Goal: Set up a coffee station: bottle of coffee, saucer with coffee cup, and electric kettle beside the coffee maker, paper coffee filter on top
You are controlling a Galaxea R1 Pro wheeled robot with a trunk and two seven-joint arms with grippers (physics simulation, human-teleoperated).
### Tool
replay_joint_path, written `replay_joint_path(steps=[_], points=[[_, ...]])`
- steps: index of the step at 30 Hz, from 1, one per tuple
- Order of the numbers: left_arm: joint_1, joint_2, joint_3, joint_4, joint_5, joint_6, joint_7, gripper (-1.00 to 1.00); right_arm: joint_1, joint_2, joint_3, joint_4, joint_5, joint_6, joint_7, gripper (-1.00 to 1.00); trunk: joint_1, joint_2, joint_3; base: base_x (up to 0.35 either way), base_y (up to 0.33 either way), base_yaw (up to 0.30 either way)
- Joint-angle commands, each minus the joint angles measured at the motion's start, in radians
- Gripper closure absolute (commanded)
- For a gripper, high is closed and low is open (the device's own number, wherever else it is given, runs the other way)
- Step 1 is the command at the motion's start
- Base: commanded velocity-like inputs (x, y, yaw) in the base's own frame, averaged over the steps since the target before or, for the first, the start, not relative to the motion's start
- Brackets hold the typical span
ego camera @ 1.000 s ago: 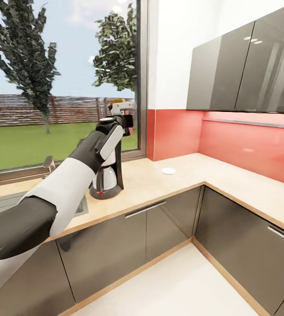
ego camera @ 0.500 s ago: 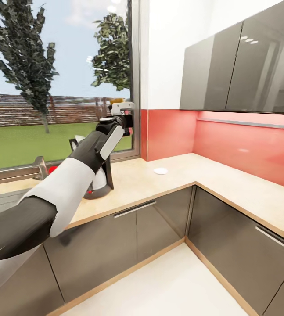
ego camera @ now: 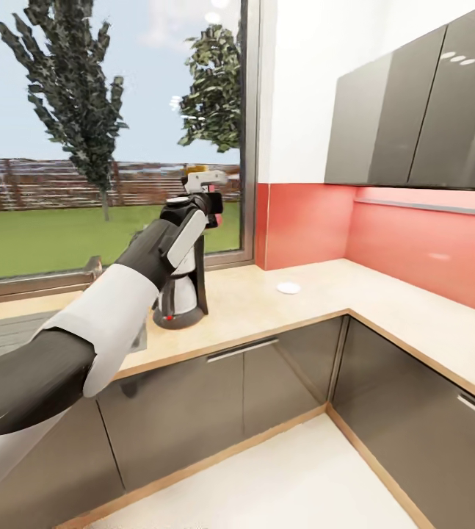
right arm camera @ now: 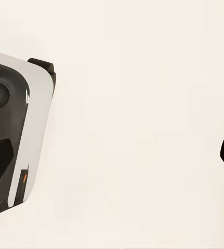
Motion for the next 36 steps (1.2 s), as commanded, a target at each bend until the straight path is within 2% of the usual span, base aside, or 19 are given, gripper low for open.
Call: replay_joint_path(steps=[1,8,20,31,36], points=[[-0.001,0.000,-0.003,-0.001,0.007,0.003,0.008,1.00,-0.001,0.000,0.006,0.004,-0.011,-0.006,0.007,-1.00,0.000,-0.001,-0.002,0.000,-0.002,0.268],[-0.001,0.000,-0.002,0.000,0.007,0.003,0.008,1.00,-0.001,0.000,0.005,0.003,-0.011,-0.006,0.007,-1.00,0.000,-0.001,-0.002,0.000,-0.017,0.216],[-0.001,0.000,-0.007,0.001,0.007,0.003,0.008,1.00,-0.001,0.000,0.006,0.003,-0.010,-0.006,0.007,-1.00,0.000,-0.001,-0.002,0.000,-0.168,0.020],[-0.001,0.000,-0.007,0.009,0.007,0.003,0.008,1.00,-0.001,0.000,0.006,0.003,-0.010,-0.006,0.007,-1.00,0.000,-0.001,-0.002,0.000,-0.054,0.239],[-0.001,0.000,-0.007,0.011,0.007,0.003,-0.012,1.00,-0.001,0.000,0.006,0.003,-0.010,-0.006,0.007,-1.00,0.000,-0.001,-0.002,0.000,-0.230,0.071]])
